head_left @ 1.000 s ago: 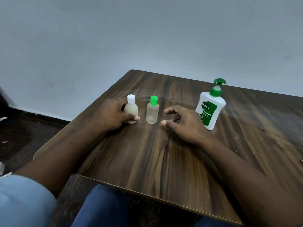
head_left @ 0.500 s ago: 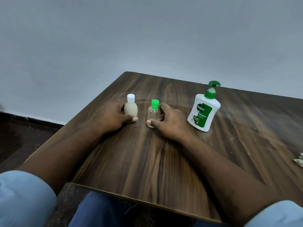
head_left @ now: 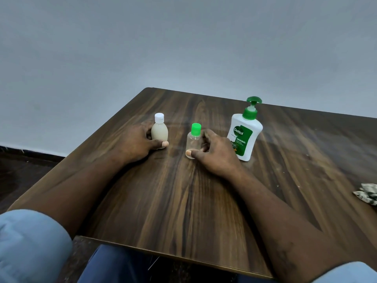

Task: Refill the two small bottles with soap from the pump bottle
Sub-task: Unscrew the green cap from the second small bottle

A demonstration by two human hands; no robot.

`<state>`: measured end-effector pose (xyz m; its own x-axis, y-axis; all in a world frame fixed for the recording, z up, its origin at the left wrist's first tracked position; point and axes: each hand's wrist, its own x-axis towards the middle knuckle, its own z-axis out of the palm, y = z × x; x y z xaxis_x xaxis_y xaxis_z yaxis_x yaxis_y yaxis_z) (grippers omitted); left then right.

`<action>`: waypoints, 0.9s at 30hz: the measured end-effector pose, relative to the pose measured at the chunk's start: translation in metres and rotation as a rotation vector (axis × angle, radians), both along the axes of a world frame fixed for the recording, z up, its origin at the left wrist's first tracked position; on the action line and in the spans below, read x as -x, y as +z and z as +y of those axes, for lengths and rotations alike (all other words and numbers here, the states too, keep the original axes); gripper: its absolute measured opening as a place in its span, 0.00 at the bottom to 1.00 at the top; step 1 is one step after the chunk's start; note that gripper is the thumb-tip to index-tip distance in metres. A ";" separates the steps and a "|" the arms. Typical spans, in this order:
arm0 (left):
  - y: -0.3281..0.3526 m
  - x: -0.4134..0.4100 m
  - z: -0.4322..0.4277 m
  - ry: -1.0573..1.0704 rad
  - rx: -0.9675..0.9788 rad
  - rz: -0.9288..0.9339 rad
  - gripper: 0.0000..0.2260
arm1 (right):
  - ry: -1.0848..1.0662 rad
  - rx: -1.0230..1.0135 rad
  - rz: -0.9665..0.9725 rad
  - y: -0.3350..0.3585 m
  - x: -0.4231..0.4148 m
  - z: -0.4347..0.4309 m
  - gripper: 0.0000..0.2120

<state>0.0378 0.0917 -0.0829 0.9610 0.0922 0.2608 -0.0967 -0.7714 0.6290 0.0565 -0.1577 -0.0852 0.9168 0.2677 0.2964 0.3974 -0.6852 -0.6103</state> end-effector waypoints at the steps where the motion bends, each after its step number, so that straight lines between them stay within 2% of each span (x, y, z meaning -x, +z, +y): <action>1: 0.001 0.002 -0.001 -0.011 0.009 -0.001 0.18 | 0.000 0.002 0.002 0.000 0.001 -0.001 0.19; 4: 0.002 0.013 -0.001 -0.016 0.118 -0.036 0.31 | 0.001 0.002 -0.006 0.001 0.004 -0.006 0.19; 6: 0.002 0.023 0.000 0.084 0.181 -0.141 0.38 | 0.010 0.009 -0.014 0.001 0.005 -0.008 0.20; 7: 0.003 0.031 -0.002 0.154 0.183 -0.226 0.37 | 0.015 0.009 -0.011 0.002 0.005 -0.010 0.22; 9: 0.009 0.049 -0.011 0.229 0.124 -0.450 0.26 | 0.027 0.012 0.004 0.004 0.005 -0.011 0.26; 11: 0.017 0.059 -0.026 0.116 0.038 -0.569 0.15 | 0.039 0.030 -0.002 0.005 0.004 -0.010 0.27; 13: 0.019 0.052 -0.041 -0.094 -0.080 -0.484 0.10 | 0.043 0.056 -0.014 0.007 0.004 -0.011 0.28; 14: 0.018 0.044 -0.049 -0.163 -0.101 -0.376 0.12 | 0.046 0.062 -0.013 0.008 0.004 -0.012 0.27; 16: 0.015 0.029 -0.066 -0.231 -0.029 -0.150 0.20 | 0.062 0.068 -0.014 0.007 0.004 -0.015 0.19; 18: 0.009 0.017 -0.082 -0.277 0.031 -0.053 0.22 | 0.070 0.085 -0.034 0.006 0.003 -0.019 0.13; 22: 0.004 -0.006 -0.090 -0.305 0.113 -0.029 0.12 | 0.051 0.090 -0.040 0.001 -0.003 -0.020 0.11; 25: 0.002 -0.022 -0.083 -0.314 -0.086 -0.171 0.18 | 0.045 0.142 -0.073 -0.002 -0.008 -0.021 0.12; 27: -0.002 -0.025 -0.081 -0.325 -0.103 -0.274 0.20 | 0.051 0.057 -0.084 -0.002 -0.009 -0.021 0.15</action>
